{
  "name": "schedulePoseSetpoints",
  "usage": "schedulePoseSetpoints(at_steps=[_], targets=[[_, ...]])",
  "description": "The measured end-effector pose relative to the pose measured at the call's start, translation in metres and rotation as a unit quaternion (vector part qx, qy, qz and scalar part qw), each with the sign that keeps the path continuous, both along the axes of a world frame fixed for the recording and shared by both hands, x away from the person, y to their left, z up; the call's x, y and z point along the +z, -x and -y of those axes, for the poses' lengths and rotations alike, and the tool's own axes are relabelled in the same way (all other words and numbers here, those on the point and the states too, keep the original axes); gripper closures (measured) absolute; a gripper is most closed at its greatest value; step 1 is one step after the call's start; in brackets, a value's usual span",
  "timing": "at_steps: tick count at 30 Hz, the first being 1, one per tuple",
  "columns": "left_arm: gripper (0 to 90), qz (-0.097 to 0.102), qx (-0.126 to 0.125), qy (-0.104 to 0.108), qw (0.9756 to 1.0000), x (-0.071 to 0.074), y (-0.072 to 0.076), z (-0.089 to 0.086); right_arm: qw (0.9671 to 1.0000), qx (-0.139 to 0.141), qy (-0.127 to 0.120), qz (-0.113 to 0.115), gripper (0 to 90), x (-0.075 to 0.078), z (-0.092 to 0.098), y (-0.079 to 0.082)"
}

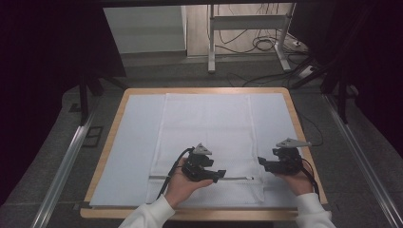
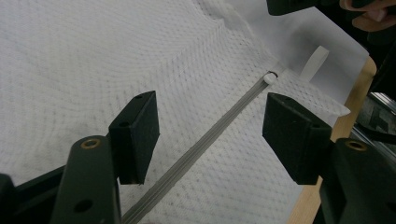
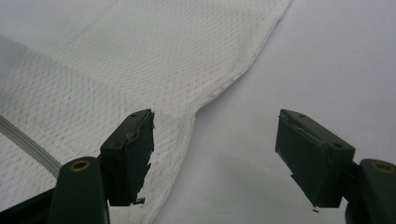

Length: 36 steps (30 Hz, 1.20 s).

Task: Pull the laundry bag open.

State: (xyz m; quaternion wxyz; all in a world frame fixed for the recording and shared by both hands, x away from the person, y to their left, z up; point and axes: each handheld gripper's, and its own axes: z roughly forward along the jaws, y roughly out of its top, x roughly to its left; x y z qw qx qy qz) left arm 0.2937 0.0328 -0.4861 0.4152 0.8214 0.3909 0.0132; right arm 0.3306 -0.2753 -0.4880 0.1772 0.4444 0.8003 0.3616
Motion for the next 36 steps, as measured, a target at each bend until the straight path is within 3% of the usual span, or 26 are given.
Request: schedulePoseSetpoints(at_steps=[22, 31, 36], targets=[[34.7, -0.005, -0.022, -0.004, 0.9997, 0.0, 0.002, 0.037, 1.0, -0.002, 0.008, 0.002, 27.0, -0.001, 0.001, 0.0], [35.1, -0.024, -0.02, -0.004, 0.9995, 0.0, -0.003, 0.046, 0.9999, -0.003, 0.01, 0.01, 27.0, 0.001, 0.001, 0.001], [36.1, -0.044, -0.021, 0.008, 0.9988, -0.002, -0.006, 0.05, 0.9999, -0.005, 0.013, 0.01, 27.0, 0.0, 0.001, 0.001]])
